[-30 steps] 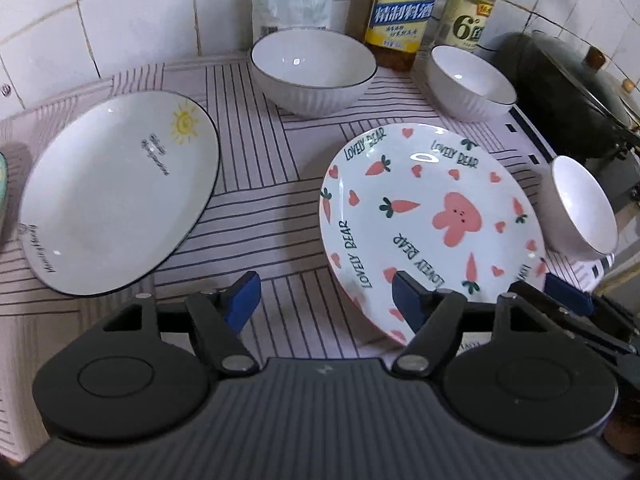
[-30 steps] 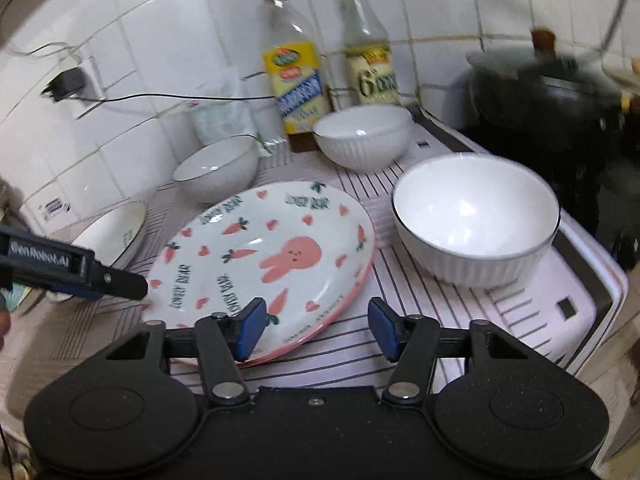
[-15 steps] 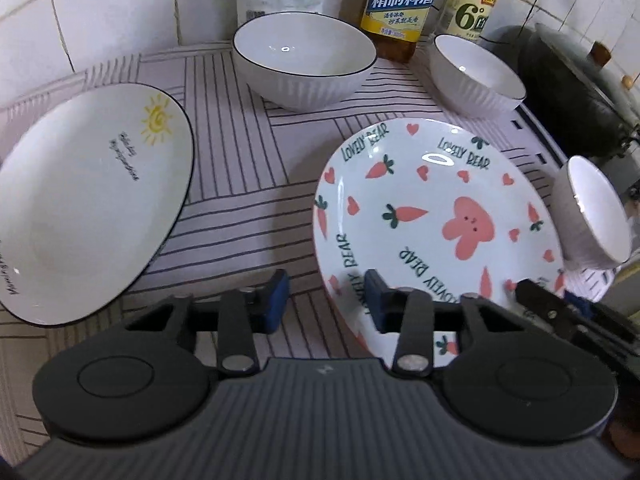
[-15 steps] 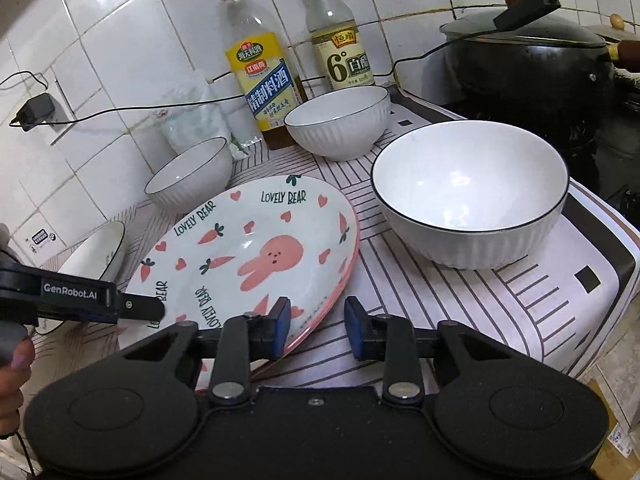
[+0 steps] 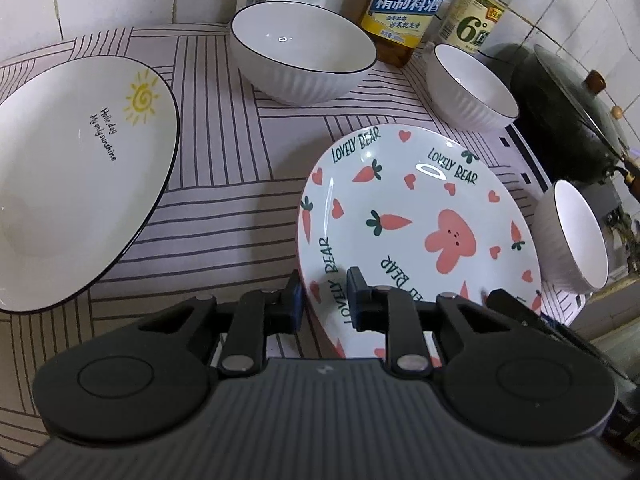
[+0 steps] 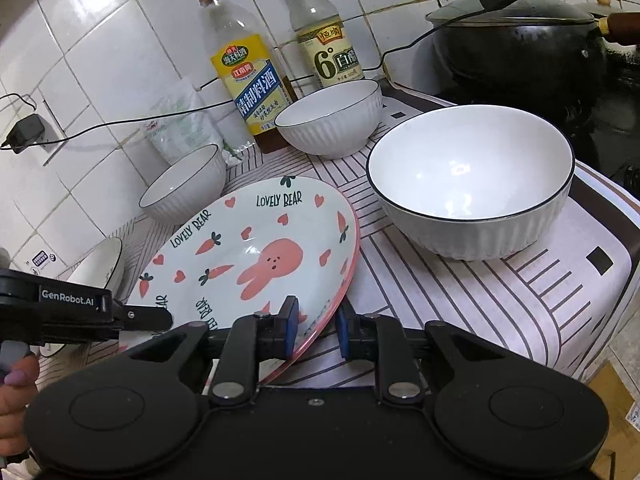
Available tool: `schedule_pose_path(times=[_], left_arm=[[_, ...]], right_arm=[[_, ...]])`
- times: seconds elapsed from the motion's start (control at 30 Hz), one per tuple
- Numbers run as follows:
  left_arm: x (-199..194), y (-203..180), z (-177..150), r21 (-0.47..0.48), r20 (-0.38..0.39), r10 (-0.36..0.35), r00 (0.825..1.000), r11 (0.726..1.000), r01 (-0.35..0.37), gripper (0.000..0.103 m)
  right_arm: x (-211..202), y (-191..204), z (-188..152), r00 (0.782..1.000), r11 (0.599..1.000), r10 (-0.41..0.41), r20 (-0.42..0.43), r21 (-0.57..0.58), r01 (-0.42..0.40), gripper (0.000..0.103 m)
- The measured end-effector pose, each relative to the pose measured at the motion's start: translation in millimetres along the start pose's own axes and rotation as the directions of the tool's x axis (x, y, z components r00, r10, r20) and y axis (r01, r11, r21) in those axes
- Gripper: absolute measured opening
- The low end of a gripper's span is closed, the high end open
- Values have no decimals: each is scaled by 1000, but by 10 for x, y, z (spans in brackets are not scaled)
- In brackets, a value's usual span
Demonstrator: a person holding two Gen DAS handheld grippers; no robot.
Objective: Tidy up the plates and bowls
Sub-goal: 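Lift the bunny plate with both grippers and carry it over the sun plate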
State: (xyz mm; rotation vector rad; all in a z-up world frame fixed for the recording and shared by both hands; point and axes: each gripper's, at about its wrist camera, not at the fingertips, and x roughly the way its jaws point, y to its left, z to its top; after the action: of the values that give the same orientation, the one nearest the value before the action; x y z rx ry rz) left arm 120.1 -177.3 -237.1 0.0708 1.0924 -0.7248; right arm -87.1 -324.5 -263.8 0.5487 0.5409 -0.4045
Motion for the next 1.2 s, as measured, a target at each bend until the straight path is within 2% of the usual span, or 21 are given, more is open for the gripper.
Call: schedule_pose_path(times=[0.13, 0.23, 0.37, 0.47, 0.53, 0.67, 0.73, 0.83, 0.9, 1.1, 1.2], left_arm=[[6, -43, -16, 32, 8, 9, 1000, 999, -10, 22], [7, -74, -24, 61, 10, 18, 1000, 998, -18, 23], [0, -83, -53, 75, 26, 22, 999, 997, -23, 23], [-23, -170, -100, 156, 51, 60, 997, 985, -67, 24], [-72, -183, -132, 179, 66, 66, 996, 981, -77, 24], [-222, -188, -187, 227, 91, 83, 992, 969, -101, 24], [-311, -171, -204, 225, 105, 92, 990, 968, -114, 24], [-432, -111, -230, 214, 95, 103, 990, 969, -121, 24], [-529, -39, -250, 183, 84, 109, 990, 975, -123, 24], [-873, 159, -368, 130, 117, 144, 983, 979, -159, 24], [-1040, 317, -388, 72, 128, 160, 979, 983, -170, 24]], right_arm=[[-6, -34, -31, 1000, 1000, 15, 20, 12, -15, 24], [5, -162, -41, 997, 993, 62, 38, 100, -65, 22], [7, -101, -52, 998, 998, 43, 48, 53, -45, 22], [11, -76, -25, 999, 999, 40, 36, 33, -41, 24], [17, -15, 19, 1000, 999, 31, 4, -45, -31, 25], [3, -77, 103, 994, 994, 89, -58, -63, -93, 24], [-48, -35, 74, 993, 988, 103, -64, -108, -110, 24], [-114, 7, 38, 988, 983, 141, -66, -107, -147, 25], [-160, 55, 19, 985, 978, 155, -69, -129, -163, 25], [-239, 323, 50, 974, 962, 207, -94, -161, -220, 25], [-251, 495, 80, 967, 949, 232, -105, -192, -248, 25]])
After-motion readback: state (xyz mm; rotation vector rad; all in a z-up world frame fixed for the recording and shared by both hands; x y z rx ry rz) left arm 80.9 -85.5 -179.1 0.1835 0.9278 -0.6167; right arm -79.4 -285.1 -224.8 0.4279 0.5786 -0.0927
